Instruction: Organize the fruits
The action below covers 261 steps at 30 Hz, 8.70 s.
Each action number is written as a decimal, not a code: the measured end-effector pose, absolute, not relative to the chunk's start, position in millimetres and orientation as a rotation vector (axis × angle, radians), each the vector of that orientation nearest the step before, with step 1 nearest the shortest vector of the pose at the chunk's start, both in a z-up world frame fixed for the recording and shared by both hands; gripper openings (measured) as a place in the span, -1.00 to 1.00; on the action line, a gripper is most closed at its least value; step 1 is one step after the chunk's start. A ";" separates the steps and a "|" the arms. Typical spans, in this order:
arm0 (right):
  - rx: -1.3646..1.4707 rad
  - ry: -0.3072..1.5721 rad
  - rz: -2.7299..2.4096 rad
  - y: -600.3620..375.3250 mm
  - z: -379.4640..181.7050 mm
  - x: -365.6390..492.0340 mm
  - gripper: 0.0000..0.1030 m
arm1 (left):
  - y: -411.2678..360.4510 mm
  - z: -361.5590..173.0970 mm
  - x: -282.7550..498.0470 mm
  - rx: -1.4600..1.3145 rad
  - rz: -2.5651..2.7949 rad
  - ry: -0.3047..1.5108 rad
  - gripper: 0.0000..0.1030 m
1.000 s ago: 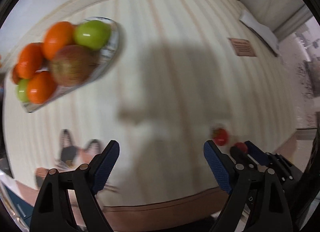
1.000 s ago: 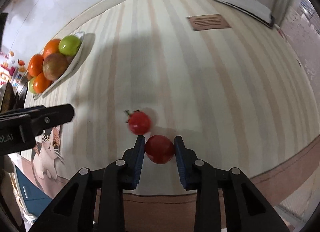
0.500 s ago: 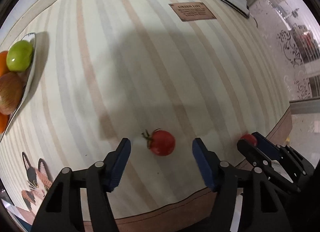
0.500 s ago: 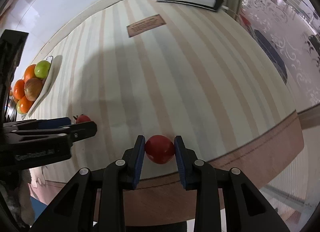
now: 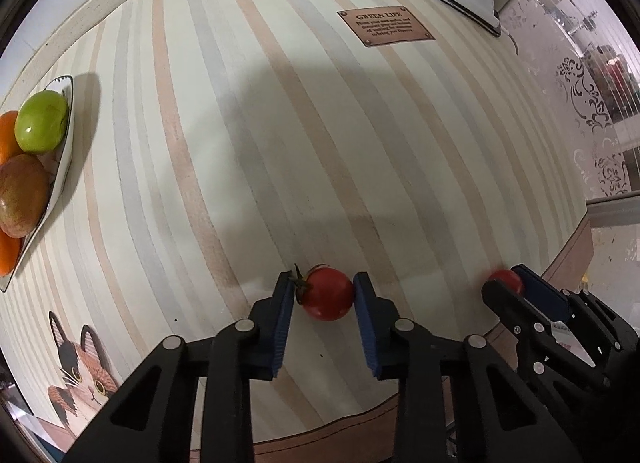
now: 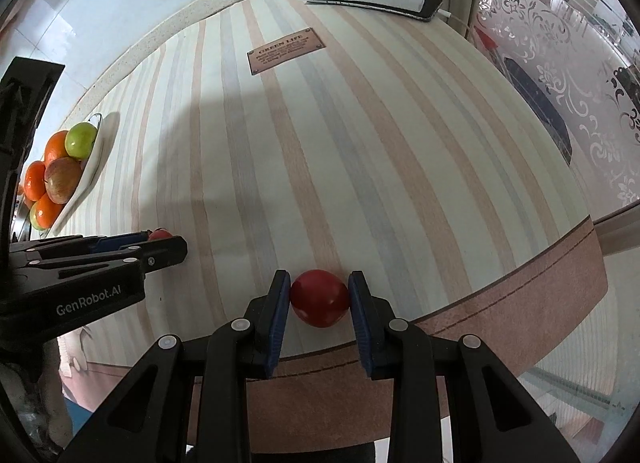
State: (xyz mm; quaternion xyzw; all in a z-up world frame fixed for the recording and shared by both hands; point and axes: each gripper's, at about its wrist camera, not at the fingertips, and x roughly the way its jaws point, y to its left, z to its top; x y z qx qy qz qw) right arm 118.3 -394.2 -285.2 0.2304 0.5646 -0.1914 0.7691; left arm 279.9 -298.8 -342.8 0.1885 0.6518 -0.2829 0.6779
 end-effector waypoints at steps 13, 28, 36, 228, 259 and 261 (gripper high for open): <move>0.477 1.210 -0.372 -385.2 -270.3 134.6 -0.37 | -257.5 -324.8 288.4 0.325 -0.628 1.452 -0.50; 0.449 1.160 -0.019 -293.0 -223.4 242.8 -0.37 | -98.4 -247.6 351.9 0.006 -0.373 1.348 -0.50; 0.530 1.180 0.166 -234.5 -225.0 327.2 -0.37 | 4.0 -245.2 402.5 -0.163 -0.180 1.337 -0.50; 0.053 0.907 0.000 -167.3 -31.1 191.5 0.96 | 12.7 -89.7 229.3 0.001 0.076 0.929 0.94; 0.047 0.899 0.016 -165.2 -29.5 193.5 0.96 | 11.2 -86.4 230.7 0.013 0.053 0.922 0.94; 0.048 0.901 0.017 -165.0 -29.1 193.8 0.96 | 11.9 -86.4 230.1 0.009 0.052 0.923 0.94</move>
